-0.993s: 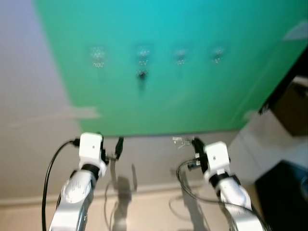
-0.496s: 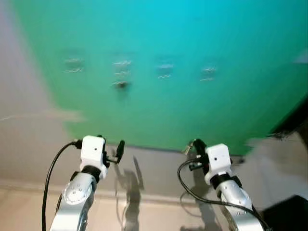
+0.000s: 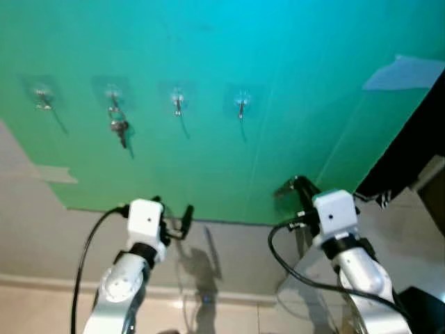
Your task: Hang keys on a hook
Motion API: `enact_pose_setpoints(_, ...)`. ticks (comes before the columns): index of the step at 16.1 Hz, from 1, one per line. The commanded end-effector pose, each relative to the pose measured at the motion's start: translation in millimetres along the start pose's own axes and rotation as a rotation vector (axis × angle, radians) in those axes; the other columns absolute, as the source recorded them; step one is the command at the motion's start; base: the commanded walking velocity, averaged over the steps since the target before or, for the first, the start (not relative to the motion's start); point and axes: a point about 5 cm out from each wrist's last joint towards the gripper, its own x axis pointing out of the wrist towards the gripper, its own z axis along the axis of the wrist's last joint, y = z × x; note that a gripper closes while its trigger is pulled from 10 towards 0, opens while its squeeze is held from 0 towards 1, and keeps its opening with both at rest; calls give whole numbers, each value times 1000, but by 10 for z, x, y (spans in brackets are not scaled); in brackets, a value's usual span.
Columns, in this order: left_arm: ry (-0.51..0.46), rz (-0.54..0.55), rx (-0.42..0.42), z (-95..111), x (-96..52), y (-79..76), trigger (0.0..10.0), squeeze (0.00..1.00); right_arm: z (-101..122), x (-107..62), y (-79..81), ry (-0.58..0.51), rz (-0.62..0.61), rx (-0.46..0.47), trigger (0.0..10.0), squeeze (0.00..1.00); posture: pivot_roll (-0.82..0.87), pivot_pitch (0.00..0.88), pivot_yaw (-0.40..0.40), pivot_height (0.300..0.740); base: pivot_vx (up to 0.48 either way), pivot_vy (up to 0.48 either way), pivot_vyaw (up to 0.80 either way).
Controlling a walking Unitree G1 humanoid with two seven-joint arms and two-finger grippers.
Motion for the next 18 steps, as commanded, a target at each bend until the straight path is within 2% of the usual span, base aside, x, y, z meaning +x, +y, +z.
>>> enact_pose_setpoints(1,-11,-8,0,31,-7,-1,10000,0,44,-24,-31,5,5,9,10000,0,-41,0,-24,722,0,0,0)
enact_pose_setpoints(3,-9,-14,-2,28,-4,-9,10000,0,141,-28,-53,-25,9,11,10000,0,-45,0,-22,722,0,0,0)
enact_pose_setpoints(7,-2,-34,-8,10,-6,-34,10000,0,537,1,-45,-117,89,48,10000,0,-54,0,-15,722,0,0,0)
enact_pose_setpoints(10,1,-40,-13,1,-5,-54,10000,0,621,5,-62,-130,138,39,10000,0,-61,0,-17,722,0,0,0)
enact_pose_setpoints(14,1,-51,-27,-21,6,-120,10000,0,847,89,-186,-169,186,1,10000,0,-67,0,-34,722,0,0,0)
enact_pose_setpoints(18,-4,-45,-42,-37,13,-151,10000,0,999,149,-226,-204,222,-16,10000,0,-60,0,-54,722,0,0,0)
